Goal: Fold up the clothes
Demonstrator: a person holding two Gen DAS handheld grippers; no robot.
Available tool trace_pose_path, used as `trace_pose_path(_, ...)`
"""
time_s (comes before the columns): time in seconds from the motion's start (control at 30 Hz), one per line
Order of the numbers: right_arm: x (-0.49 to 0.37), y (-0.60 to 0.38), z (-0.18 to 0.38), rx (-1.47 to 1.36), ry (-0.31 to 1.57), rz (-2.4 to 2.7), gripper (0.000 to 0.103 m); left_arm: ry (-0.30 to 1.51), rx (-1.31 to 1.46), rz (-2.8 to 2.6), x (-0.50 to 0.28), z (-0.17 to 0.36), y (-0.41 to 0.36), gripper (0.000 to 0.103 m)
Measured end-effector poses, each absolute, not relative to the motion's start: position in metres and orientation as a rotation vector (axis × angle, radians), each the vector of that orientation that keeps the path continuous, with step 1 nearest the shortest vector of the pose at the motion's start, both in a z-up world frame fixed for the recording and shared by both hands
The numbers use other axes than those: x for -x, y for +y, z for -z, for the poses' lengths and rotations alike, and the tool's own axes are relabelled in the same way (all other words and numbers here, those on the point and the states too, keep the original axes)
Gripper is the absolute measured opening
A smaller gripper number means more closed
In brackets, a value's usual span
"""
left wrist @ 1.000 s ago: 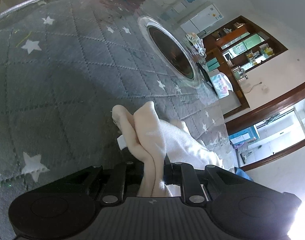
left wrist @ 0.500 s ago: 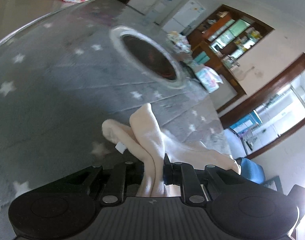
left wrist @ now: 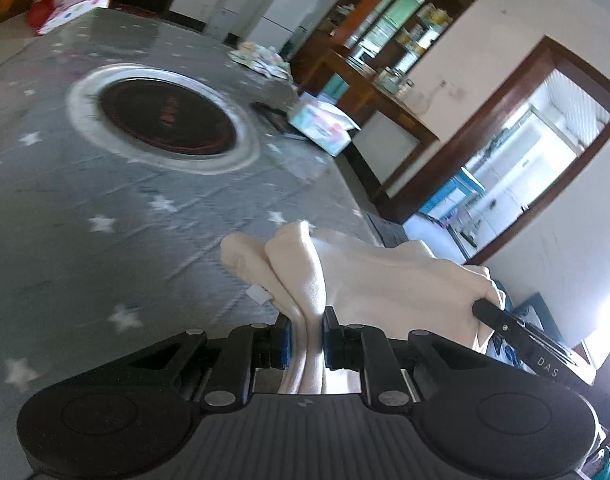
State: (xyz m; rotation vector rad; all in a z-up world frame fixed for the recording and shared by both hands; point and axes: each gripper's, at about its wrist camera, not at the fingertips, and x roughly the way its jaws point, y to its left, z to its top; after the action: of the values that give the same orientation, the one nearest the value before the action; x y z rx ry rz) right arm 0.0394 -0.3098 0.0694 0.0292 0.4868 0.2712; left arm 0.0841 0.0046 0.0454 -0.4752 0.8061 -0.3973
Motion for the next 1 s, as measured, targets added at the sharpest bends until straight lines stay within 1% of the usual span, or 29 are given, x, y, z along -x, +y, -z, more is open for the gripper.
trace_pose_path(0.33,-0.052,-0.343,-0.055,-0.039,0.505,-0.214,0.011,0.858,0.414,0.405,-0.109,-0.035,-0.038,0.015)
trace_pose_path(0.77,-0.088,-0.363,-0.014,-0.048,0.597,-0.178,0.012,0.928,0.383,0.312,-0.128,-0.007,-0.040,0.016)
trace_pose_path(1.0,-0.102,-0.374,-0.002,-0.071,0.610,-0.144,0.014,0.951,0.385,0.275,-0.130,0.002,-0.035,0.024)
